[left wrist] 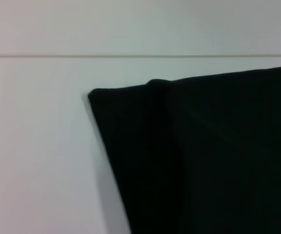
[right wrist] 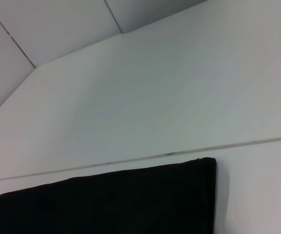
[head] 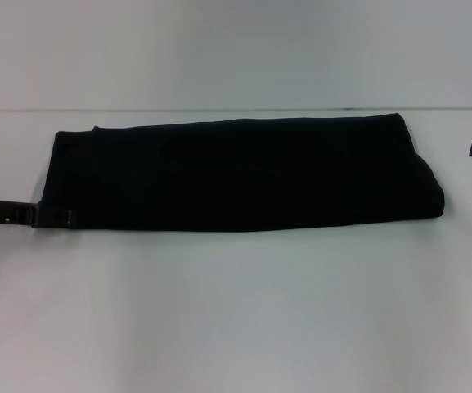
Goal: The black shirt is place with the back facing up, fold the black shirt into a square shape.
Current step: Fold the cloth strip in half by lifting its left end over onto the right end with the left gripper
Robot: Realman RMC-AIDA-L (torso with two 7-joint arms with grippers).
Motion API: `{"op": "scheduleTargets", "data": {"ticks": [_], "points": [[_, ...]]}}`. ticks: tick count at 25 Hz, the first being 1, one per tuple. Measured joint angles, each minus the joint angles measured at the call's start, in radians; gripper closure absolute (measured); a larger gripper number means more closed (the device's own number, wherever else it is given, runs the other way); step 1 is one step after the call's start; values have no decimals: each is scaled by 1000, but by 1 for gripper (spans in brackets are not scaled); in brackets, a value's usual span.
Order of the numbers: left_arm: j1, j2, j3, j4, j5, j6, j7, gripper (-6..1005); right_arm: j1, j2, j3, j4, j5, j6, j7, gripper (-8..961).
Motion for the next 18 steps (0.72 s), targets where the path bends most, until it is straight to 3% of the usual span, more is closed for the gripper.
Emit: {"op": "scheduleTargets", "data": {"ticks": [9, 18], "points": [[-9, -2, 31, -5, 4, -7, 25, 54, -1, 0, 1, 0, 2, 1, 0, 316], [-8, -1, 30, -11, 19, -23, 42, 245, -2, -1, -3, 0, 0, 1, -2, 340]]}}
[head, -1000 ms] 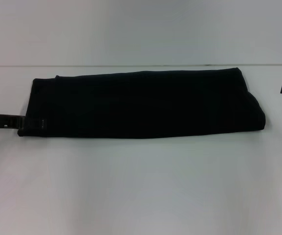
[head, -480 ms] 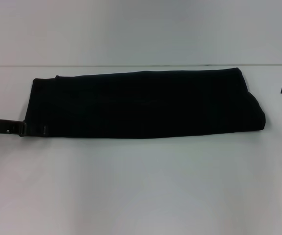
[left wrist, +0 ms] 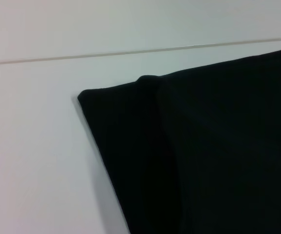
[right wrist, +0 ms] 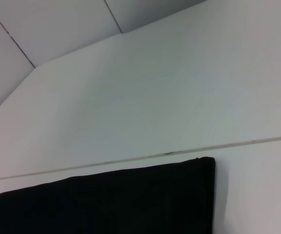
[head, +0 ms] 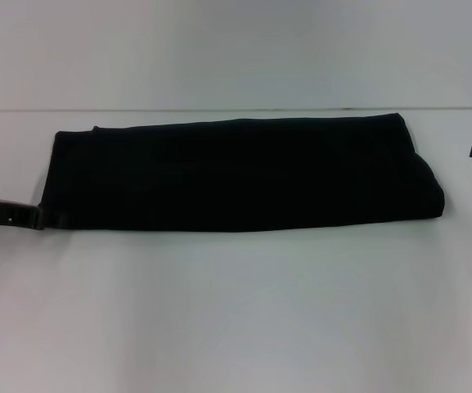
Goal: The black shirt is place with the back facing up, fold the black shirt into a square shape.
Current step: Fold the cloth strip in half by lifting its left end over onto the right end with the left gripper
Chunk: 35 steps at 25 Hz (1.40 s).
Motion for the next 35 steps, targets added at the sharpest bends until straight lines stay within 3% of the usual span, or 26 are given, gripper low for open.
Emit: {"op": "scheduleTargets", "data": {"ticks": [4, 16, 21, 35], "points": [[0, 1, -1, 0, 7, -12, 2, 479, -1, -1, -3, 0, 0, -1, 1, 350], [-4, 5, -2, 4, 12, -17, 5, 899, 36, -3, -6, 45, -120, -10, 33, 382], [-9, 6, -2, 5, 11, -17, 6, 996, 72, 14, -5, 76, -164, 29, 26, 395], [-18, 8, -2, 4, 11, -17, 15, 997, 107, 48, -48, 121, -205, 101, 21, 432]]}}
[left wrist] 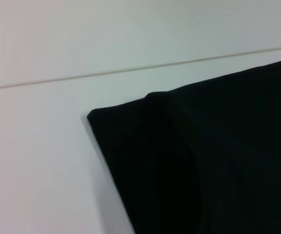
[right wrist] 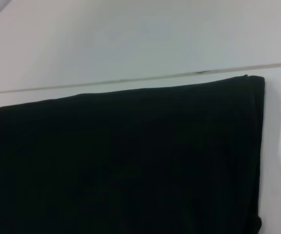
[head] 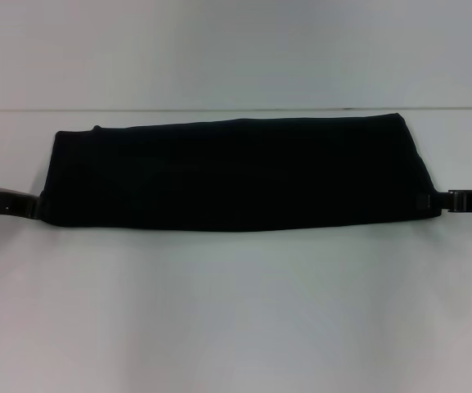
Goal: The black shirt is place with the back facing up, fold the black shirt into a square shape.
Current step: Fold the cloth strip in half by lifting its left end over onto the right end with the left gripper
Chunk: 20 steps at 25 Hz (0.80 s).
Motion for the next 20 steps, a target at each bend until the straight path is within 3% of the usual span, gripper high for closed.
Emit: {"op": "scheduleTargets", "data": {"ticks": [12, 15, 20], "points": [[1, 0, 0, -2, -2, -16, 2, 997, -24, 6, 5, -9, 34, 2, -26, 674], [3, 0, -2, 2, -2, -24, 2, 996, -43, 1, 6, -10, 76, -7, -48, 903], [11, 0, -10, 20, 0, -23, 6, 996, -69, -5, 10, -12, 100, -16, -55, 943]]}}
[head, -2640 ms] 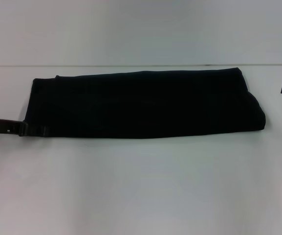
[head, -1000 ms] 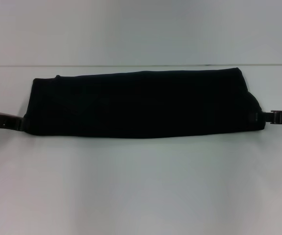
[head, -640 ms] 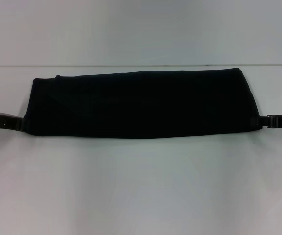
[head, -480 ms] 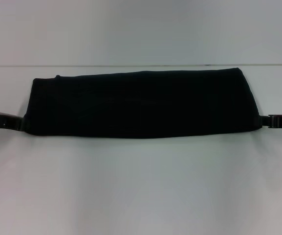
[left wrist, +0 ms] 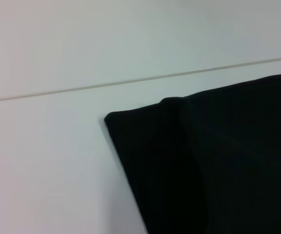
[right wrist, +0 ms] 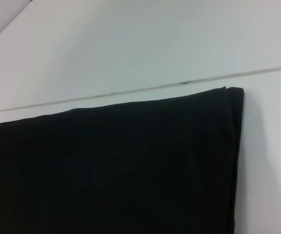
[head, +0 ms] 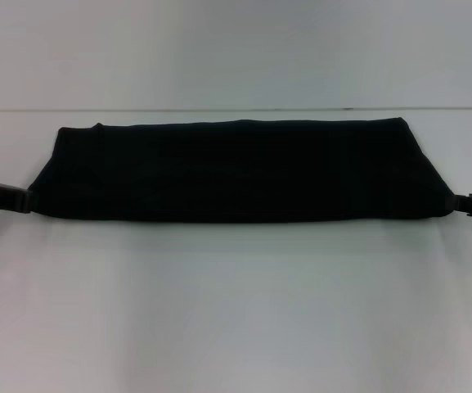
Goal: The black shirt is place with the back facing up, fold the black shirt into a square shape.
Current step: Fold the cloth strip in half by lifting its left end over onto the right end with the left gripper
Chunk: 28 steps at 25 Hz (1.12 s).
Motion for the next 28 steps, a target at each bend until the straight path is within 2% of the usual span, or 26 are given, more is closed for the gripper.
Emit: {"op": "scheduleTargets", "data": {"ticks": [8, 14, 20, 22, 25, 28], "points": [[12, 1, -3, 20, 2, 14, 25, 996, -18, -4, 22, -1, 3, -20, -1, 942], [14, -2, -4, 23, 2, 16, 27, 977, -22, 7, 57, -7, 3, -25, -2, 943], [27, -7, -6, 37, -4, 13, -9, 949, -33, 15, 100, -66, 11, -105, -16, 942], [36, -10, -15, 55, -1, 5, -26, 874, -42, 15, 127, -90, 14, -125, -16, 942], [54, -11, -50, 97, 0, 9, -39, 761, -61, 13, 187, -124, 41, -167, -27, 795], [75, -11, -70, 142, -3, 59, -86, 678, -80, 2, 202, -131, 113, -221, -47, 650]]}}
